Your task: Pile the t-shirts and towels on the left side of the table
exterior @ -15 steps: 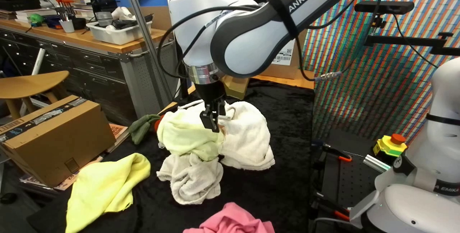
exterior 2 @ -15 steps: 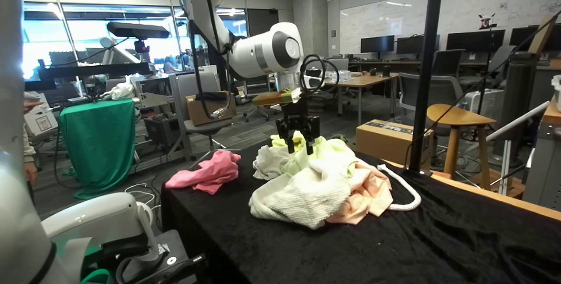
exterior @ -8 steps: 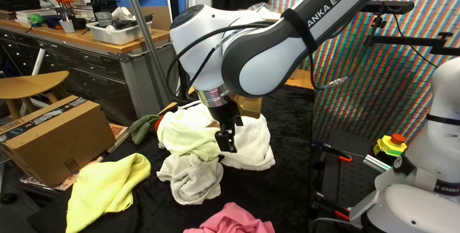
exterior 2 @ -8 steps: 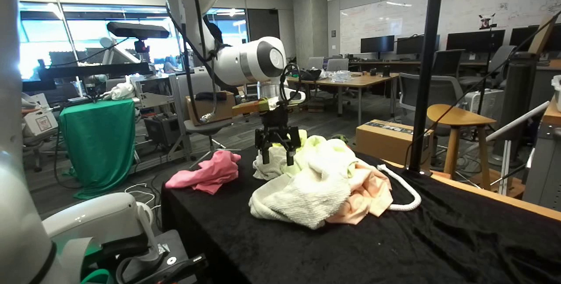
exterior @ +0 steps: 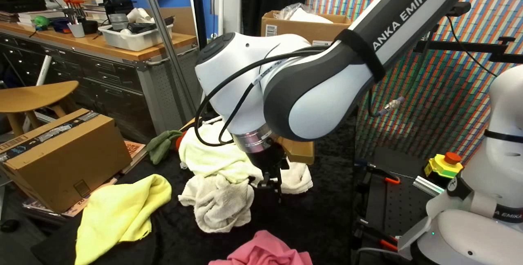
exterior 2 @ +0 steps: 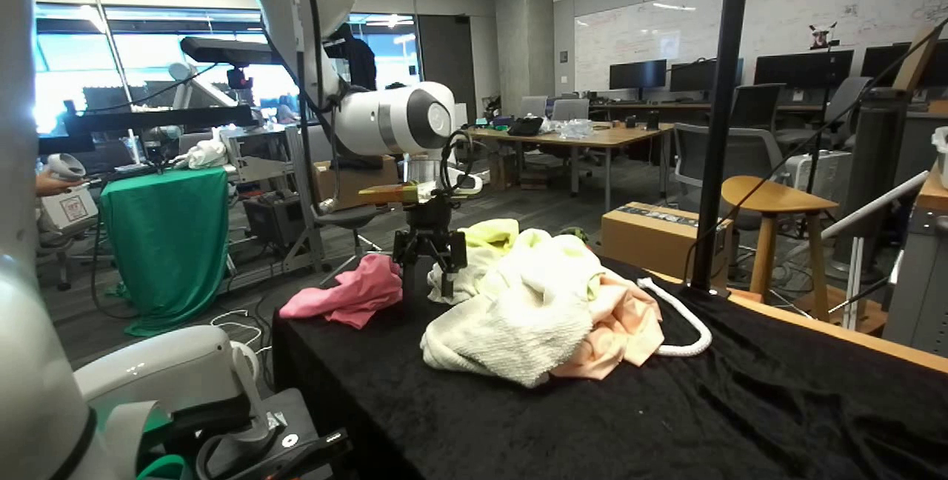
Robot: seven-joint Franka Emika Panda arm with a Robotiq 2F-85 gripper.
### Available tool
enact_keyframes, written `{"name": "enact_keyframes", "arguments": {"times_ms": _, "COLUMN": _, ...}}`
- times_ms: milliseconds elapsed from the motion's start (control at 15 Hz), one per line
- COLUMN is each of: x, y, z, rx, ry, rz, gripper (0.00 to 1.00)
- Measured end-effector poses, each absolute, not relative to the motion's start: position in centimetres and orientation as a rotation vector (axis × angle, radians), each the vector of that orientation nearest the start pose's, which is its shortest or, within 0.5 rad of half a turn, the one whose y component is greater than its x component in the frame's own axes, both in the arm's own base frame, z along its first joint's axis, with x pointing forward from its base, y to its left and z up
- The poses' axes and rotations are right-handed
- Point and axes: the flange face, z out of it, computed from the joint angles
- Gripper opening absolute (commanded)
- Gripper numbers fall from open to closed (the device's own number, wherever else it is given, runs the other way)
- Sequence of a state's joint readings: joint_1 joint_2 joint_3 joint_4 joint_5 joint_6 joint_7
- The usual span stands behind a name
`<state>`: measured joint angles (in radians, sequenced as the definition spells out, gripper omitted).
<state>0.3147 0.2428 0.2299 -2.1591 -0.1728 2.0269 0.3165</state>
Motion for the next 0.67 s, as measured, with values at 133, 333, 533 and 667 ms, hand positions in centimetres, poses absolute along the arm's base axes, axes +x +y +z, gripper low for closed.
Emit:
{"name": "enact_keyframes", "arguments": {"times_ms": 133, "x": 43.9, "y": 27.9, "z": 26.3, "rx": -3.247, "ry": -0.554, "rz": 0.548, "gripper": 1.0}}
{"name": "enact_keyframes", "arguments": {"times_ms": 333, "x": 43.2, "y": 30.5, "z": 26.4, "rx": -3.213, "ry": -0.5, "rz": 0.619, "gripper": 1.0}}
{"name": "enact_keyframes", "arguments": {"times_ms": 533, "x": 43.4, "y": 32.8, "z": 26.3, "rx": -3.186, "ry": -0.447, "rz": 0.674, "gripper": 1.0}}
{"name": "enact_keyframes", "arguments": {"times_ms": 667, "x": 43.6, "y": 34.1, "z": 26.3, "rx": -3.159, "ry": -0.425, "rz": 0.7, "gripper": 1.0}}
